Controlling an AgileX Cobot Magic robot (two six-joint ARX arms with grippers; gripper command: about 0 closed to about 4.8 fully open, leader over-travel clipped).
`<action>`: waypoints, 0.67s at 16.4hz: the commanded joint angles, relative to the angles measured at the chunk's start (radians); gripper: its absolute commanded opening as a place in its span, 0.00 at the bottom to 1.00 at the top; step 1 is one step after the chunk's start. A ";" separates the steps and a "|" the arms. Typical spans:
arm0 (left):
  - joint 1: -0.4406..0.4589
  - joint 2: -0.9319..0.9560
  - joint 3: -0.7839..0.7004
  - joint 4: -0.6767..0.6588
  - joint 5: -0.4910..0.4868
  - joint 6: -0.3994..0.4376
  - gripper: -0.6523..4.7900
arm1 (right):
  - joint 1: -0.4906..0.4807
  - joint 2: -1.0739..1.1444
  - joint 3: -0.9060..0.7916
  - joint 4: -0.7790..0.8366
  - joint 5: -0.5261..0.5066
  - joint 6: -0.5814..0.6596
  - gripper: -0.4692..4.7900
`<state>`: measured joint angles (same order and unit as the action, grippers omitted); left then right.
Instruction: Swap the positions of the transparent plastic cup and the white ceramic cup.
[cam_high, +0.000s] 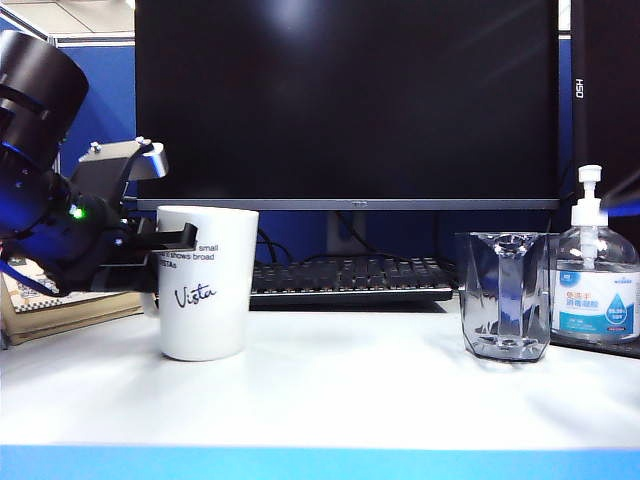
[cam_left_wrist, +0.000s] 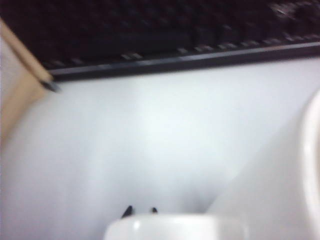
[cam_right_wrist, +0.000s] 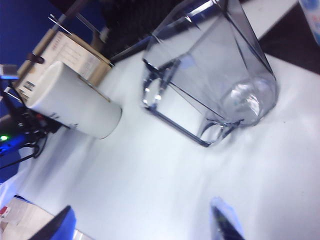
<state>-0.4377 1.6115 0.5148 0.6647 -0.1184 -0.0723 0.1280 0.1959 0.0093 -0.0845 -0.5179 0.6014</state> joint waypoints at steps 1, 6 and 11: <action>-0.001 0.002 -0.002 -0.043 0.010 0.012 0.11 | 0.015 0.193 0.001 0.235 0.001 -0.011 0.75; -0.001 0.002 -0.002 -0.070 0.006 0.013 0.11 | 0.140 0.648 0.047 0.593 0.076 -0.077 0.75; -0.001 0.002 -0.003 -0.110 0.002 0.021 0.11 | 0.149 0.915 0.212 0.613 0.075 -0.155 0.75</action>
<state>-0.4377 1.6089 0.5175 0.6300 -0.1085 -0.0834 0.2771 1.1038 0.2039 0.5137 -0.4442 0.4591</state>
